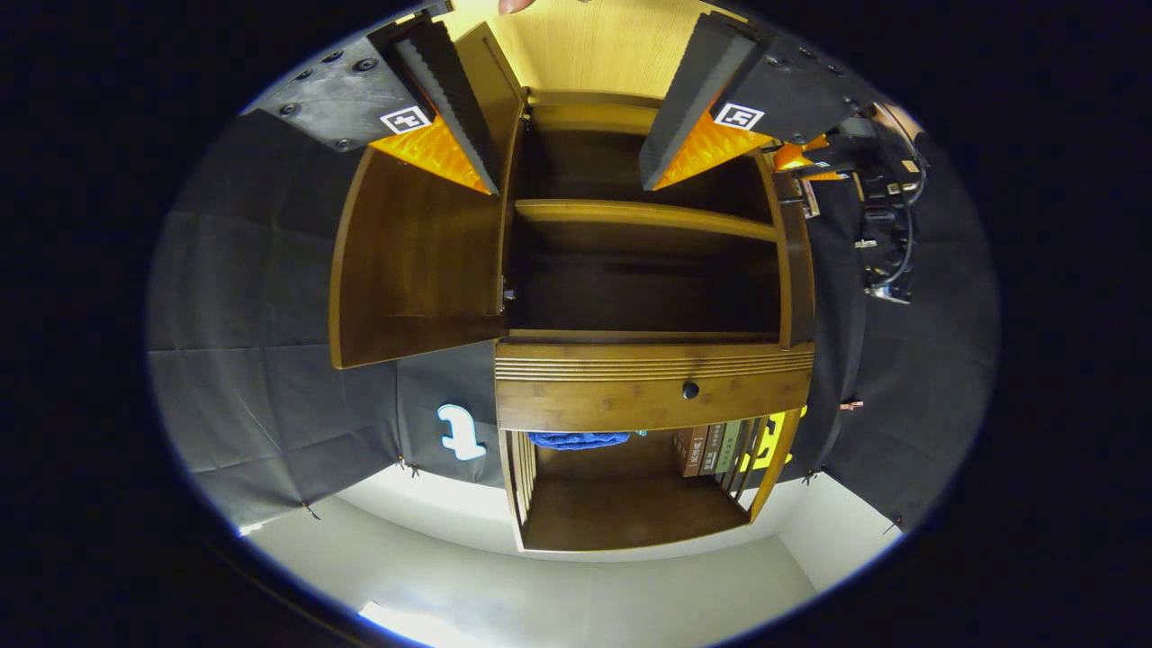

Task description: Open the right door of the double-door shoe cabinet with the right hand, and open the left door with the left hand.

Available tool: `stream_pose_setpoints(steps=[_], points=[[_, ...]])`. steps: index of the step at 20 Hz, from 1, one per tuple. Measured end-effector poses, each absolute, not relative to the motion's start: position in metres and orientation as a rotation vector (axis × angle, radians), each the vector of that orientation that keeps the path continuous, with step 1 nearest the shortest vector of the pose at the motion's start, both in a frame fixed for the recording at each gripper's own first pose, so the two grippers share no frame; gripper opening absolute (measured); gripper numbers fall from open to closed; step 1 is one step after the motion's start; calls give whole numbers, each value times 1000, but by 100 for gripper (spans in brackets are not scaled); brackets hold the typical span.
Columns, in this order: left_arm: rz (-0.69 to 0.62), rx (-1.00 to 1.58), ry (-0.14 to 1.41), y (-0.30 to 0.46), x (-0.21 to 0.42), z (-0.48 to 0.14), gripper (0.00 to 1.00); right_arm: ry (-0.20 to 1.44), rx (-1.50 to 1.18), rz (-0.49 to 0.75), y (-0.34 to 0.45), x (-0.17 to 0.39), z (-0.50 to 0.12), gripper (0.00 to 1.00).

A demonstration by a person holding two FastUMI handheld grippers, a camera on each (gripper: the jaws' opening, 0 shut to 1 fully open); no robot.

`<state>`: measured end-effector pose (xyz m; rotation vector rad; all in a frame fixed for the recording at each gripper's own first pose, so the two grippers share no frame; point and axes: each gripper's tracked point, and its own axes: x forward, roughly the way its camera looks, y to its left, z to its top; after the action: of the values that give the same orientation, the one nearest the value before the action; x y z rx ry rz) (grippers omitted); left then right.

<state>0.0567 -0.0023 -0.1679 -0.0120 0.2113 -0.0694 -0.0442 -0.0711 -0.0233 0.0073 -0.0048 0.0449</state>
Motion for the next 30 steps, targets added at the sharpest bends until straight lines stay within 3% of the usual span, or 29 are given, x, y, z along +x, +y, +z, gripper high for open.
stream_pose_setpoints(steps=[16,25,30], points=[[-20,-58,193,78,0,-166,24,5,2,147,-14,-26,-30,96],[17,-46,164,131,-18,-162,14,9,-11,193,7,-18,-35,96],[5,-61,159,158,-20,-161,15,16,-9,212,18,-14,-35,96]])
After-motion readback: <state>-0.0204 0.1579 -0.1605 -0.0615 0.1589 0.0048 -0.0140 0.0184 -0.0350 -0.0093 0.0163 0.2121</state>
